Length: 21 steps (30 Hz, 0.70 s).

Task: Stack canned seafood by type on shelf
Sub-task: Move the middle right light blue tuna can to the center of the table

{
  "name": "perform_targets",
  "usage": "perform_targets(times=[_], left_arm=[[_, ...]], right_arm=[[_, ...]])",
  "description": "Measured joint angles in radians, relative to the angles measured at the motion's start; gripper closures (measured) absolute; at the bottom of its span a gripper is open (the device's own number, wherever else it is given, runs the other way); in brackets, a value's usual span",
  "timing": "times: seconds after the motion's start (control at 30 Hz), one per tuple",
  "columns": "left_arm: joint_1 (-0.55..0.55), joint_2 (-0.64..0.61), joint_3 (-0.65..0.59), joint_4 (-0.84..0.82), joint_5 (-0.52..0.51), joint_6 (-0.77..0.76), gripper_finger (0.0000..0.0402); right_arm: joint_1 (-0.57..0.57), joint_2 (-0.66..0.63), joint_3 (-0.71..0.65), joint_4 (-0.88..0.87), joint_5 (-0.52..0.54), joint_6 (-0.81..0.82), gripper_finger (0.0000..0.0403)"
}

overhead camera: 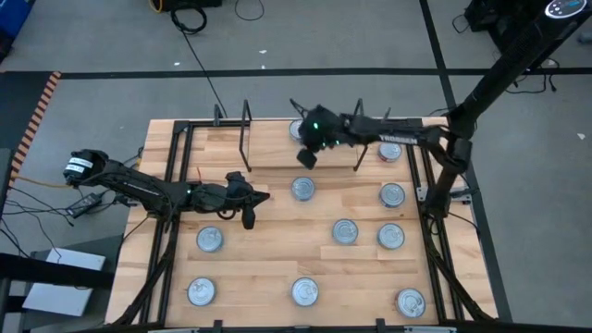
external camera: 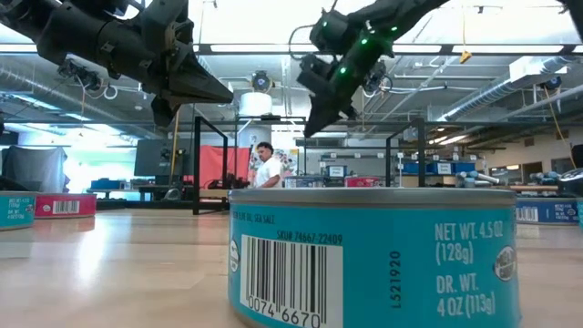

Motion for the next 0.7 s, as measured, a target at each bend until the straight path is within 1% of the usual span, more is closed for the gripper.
perform_targets(times=[0.13,0.2,0.37,0.43,0.53,0.7], left_arm=[[0.001,0.000,0.000,0.000,0.005,0.006,0.0401],[0.001,0.000,0.000,0.000,0.022,0.007,0.0401],[0.002,0.000,0.000,0.000,0.070,0.014,0.0401],[0.011,0.000,0.000,-0.001,0.100,0.014,0.0401],[0.032,0.000,0.000,-0.001,0.155,0.014,0.0401],[0.068,0.000,0.000,0.000,0.213,0.014,0.0401]], right_arm=[[0.103,-0.118,-0.161,0.156,-0.003,0.087,0.0401],[0.163,-0.183,-0.232,0.203,0.004,0.135,0.0401],[0.348,-0.349,-0.364,0.199,0.114,0.252,0.0401],[0.424,-0.405,-0.401,0.171,0.150,0.313,0.0401],[0.534,-0.467,-0.439,0.085,0.178,0.441,0.0401],[0.708,-0.516,-0.448,-0.144,0.182,0.665,0.0401]])
